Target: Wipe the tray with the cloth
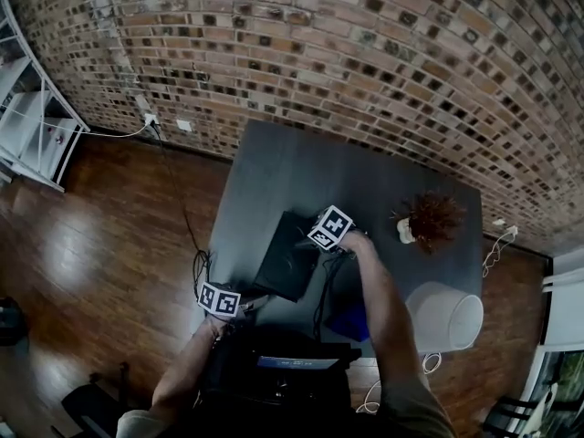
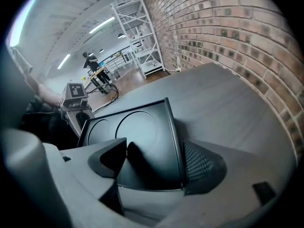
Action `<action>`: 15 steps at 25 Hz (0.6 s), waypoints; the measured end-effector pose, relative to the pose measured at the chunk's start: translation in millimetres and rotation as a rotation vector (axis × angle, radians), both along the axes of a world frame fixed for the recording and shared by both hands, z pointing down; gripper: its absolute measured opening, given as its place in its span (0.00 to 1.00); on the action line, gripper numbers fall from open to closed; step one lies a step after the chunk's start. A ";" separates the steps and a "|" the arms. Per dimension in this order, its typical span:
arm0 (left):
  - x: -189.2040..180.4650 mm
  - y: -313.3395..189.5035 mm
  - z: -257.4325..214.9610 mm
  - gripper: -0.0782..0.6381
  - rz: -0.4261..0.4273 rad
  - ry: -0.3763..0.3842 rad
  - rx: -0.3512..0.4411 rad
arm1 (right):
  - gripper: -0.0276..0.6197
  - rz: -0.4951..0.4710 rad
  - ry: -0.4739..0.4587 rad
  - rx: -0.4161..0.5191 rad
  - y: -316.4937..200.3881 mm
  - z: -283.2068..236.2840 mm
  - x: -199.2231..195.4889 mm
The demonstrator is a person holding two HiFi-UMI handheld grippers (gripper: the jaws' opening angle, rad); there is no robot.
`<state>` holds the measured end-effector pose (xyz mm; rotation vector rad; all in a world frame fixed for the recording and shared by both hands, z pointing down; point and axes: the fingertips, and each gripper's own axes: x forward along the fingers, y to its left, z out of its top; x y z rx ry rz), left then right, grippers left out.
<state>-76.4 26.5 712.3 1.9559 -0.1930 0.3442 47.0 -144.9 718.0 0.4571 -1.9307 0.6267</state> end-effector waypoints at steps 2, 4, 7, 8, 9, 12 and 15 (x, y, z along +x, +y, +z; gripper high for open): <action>-9.6 -19.0 0.5 0.17 -0.087 -0.033 0.003 | 0.61 0.085 -0.026 -0.002 5.4 -1.2 14.1; -22.8 -47.2 1.0 0.18 -0.199 -0.065 0.008 | 0.61 0.191 -0.069 -0.006 14.6 -2.7 28.8; -33.1 -90.9 -0.4 0.14 -0.309 -0.102 0.047 | 0.61 0.372 -0.161 -0.006 30.4 -6.1 45.7; -33.4 -103.8 -0.7 0.13 -0.329 -0.111 0.062 | 0.61 0.434 -0.198 -0.004 35.3 -7.5 49.7; -33.2 -117.0 -1.2 0.12 -0.352 -0.116 0.073 | 0.61 0.491 -0.233 -0.002 40.4 -9.2 53.0; -30.3 -158.8 -6.1 0.12 -0.421 -0.127 0.107 | 0.61 0.616 -0.301 0.013 59.8 -14.2 59.8; -15.0 -194.1 -15.5 0.12 -0.460 -0.113 0.131 | 0.61 0.706 -0.339 0.023 84.0 -18.3 63.7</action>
